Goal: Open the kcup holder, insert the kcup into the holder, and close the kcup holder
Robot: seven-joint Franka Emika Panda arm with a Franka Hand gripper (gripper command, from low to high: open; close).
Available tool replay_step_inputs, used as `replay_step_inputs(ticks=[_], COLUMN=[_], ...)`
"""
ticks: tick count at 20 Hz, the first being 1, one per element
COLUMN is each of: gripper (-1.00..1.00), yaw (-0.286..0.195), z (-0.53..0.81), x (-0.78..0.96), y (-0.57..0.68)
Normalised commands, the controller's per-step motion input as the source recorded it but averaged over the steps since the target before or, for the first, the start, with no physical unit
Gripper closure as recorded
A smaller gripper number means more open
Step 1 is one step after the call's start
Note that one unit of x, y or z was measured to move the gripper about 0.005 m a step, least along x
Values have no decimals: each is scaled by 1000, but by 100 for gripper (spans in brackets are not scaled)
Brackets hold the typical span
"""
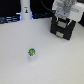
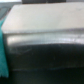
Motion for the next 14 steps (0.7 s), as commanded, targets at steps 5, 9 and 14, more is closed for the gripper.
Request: replay_step_inputs(ticks=[5, 9, 14], gripper=[100, 100, 100], yaw=[-30, -29, -57], z=[169, 203, 214], x=[678, 779, 934], y=[-156, -170, -268])
